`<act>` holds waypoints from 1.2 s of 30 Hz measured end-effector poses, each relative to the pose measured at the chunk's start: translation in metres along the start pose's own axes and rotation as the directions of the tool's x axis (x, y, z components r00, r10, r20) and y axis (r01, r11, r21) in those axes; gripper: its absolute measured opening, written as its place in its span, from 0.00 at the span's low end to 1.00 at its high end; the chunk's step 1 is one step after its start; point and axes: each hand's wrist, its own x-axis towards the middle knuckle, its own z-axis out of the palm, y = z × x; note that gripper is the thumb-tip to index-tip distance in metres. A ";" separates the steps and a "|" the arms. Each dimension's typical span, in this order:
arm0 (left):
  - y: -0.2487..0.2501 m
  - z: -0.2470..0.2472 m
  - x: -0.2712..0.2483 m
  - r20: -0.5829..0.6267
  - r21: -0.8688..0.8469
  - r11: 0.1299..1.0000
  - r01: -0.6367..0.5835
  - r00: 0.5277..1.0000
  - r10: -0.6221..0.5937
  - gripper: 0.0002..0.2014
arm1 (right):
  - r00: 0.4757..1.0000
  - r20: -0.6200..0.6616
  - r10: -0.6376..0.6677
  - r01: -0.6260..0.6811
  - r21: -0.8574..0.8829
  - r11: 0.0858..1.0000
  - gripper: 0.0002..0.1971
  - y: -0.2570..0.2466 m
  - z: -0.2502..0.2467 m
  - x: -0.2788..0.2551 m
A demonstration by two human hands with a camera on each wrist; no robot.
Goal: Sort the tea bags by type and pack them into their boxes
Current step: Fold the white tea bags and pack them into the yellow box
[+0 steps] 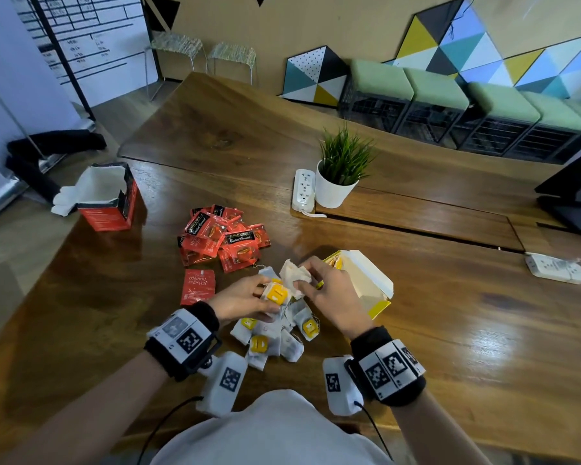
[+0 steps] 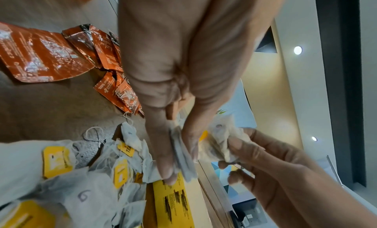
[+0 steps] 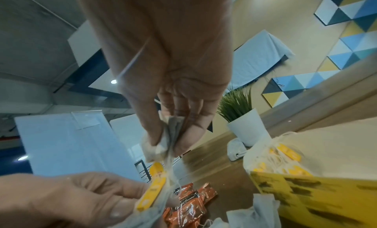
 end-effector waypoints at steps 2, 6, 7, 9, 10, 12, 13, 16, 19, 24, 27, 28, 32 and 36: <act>0.000 0.000 0.001 -0.003 0.033 0.999 -0.022 1.000 0.022 0.16 | 0.997 -0.014 0.080 -0.078 0.084 0.993 0.04 0.006 0.001 0.003; 0.000 -0.001 0.000 -0.002 0.019 0.998 -0.055 0.998 0.055 0.16 | 0.964 0.052 0.262 -0.260 0.418 0.871 0.05 0.016 0.000 0.000; 0.000 -0.002 -0.001 0.001 0.002 0.998 -0.062 0.998 0.062 0.15 | 0.950 0.089 0.298 -0.301 0.509 0.807 0.06 0.016 0.000 -0.002; 0.000 -0.005 -0.002 0.007 -0.022 0.996 -0.084 0.996 0.084 0.13 | 0.921 0.158 0.357 -0.366 0.668 0.648 0.08 0.015 -0.001 -0.006; 0.000 -0.006 -0.002 0.002 -0.022 0.995 -0.096 0.995 0.096 0.13 | 0.908 0.190 0.373 -0.386 0.723 0.572 0.08 0.016 0.000 -0.007; -0.001 -0.008 -0.003 -0.008 -0.018 0.993 -0.114 0.994 0.114 0.14 | 0.897 0.235 0.374 -0.423 0.696 0.580 0.11 0.021 0.000 -0.008; -0.001 -0.008 -0.004 -0.008 -0.013 0.992 -0.125 0.992 0.125 0.14 | 0.904 0.239 0.354 -0.424 0.602 0.676 0.14 0.021 0.000 -0.009; 0.001 -0.007 -0.005 0.006 0.053 0.981 -0.187 0.982 0.187 0.14 | 0.951 0.239 0.195 -0.283 0.427 0.859 0.21 0.012 0.000 -0.009; 0.003 -0.006 -0.005 0.030 0.121 0.963 -0.242 0.970 0.240 0.13 | 0.971 0.214 0.106 -0.187 0.405 0.895 0.13 0.003 0.004 -0.004; 0.007 -0.008 -0.009 0.055 0.118 0.956 -0.269 0.963 0.264 0.15 | 0.984 0.149 0.092 -0.155 0.488 0.859 0.07 0.003 0.004 -0.002; 0.006 -0.009 -0.011 0.067 0.151 0.954 -0.260 0.965 0.253 0.16 | 0.975 0.193 0.110 -0.201 0.551 0.810 0.08 0.009 0.001 -0.006; 0.006 -0.010 -0.011 0.076 0.165 0.952 -0.256 0.966 0.246 0.16 | 0.972 0.204 0.113 -0.210 0.558 0.803 0.08 0.011 0.001 -0.007; 0.010 -0.007 -0.015 0.160 0.169 0.964 -0.207 0.971 0.180 0.22 | 0.976 0.160 0.147 -0.213 0.570 0.793 0.02 0.015 -0.001 -0.010; 0.014 -0.003 -0.017 0.196 0.165 0.975 -0.151 0.973 0.118 0.27 | 0.972 0.044 0.231 -0.218 0.537 0.815 0.04 0.019 -0.002 -0.012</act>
